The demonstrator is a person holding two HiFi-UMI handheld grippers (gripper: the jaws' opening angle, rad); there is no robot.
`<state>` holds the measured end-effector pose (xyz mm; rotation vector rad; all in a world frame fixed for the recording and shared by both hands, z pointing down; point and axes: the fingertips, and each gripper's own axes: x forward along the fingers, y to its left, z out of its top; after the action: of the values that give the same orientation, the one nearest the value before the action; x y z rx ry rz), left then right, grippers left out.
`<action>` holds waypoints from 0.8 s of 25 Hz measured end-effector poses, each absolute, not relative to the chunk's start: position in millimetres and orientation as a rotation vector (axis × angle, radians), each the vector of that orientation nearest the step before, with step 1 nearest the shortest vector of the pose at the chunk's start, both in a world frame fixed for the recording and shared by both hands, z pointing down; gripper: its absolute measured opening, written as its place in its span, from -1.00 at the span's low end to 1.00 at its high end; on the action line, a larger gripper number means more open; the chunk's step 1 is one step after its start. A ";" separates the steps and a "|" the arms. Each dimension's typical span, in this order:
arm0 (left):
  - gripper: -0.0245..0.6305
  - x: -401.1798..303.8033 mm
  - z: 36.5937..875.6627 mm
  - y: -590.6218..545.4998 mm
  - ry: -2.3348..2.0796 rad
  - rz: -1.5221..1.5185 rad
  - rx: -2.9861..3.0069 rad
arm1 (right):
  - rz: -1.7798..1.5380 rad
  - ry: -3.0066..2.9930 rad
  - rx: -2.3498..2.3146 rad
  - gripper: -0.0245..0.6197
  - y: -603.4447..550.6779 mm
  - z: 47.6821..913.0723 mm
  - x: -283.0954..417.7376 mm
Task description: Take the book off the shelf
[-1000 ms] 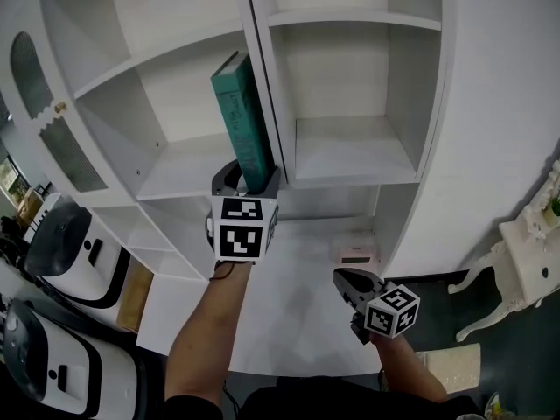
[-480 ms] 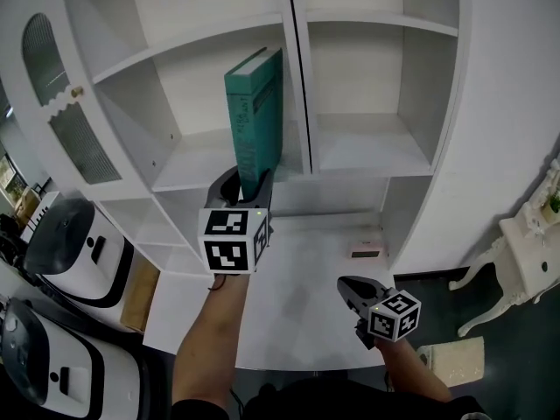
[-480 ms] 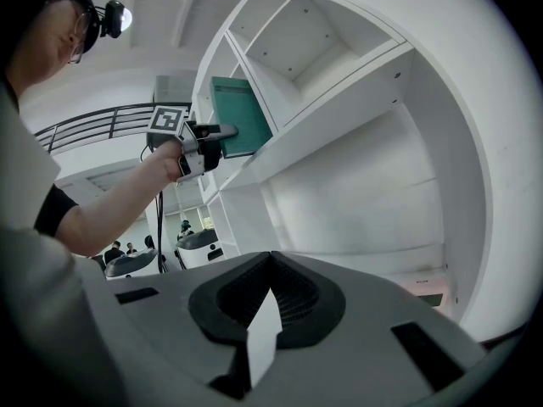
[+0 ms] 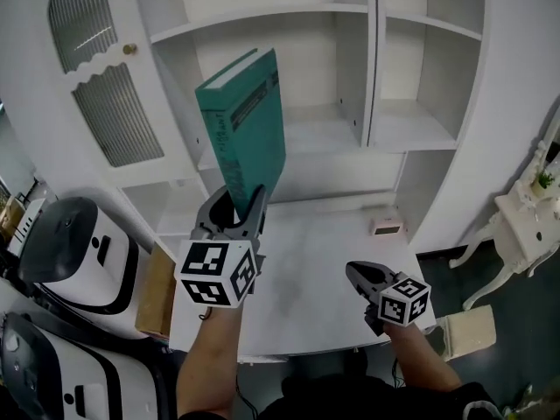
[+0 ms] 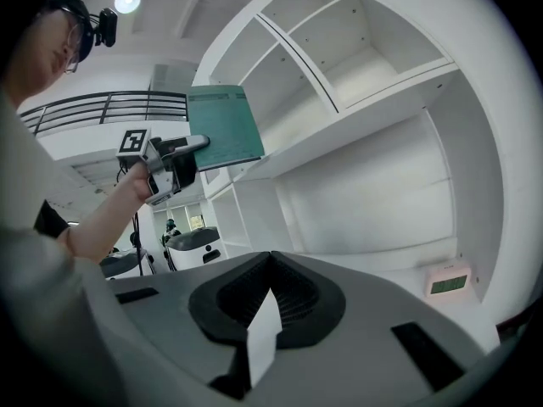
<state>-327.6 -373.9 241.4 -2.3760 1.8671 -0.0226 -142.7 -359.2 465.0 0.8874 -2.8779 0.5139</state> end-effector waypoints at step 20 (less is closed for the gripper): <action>-0.43 -347.3 322.0 -289.1 1.837 -0.061 -2.453 | 0.437 -2.891 0.876 -0.88 -317.5 456.8 -154.9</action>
<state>-347.3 -289.1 322.0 -2.4535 1.8373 -0.0608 -154.9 -317.5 456.8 0.8757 -2.8908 0.4374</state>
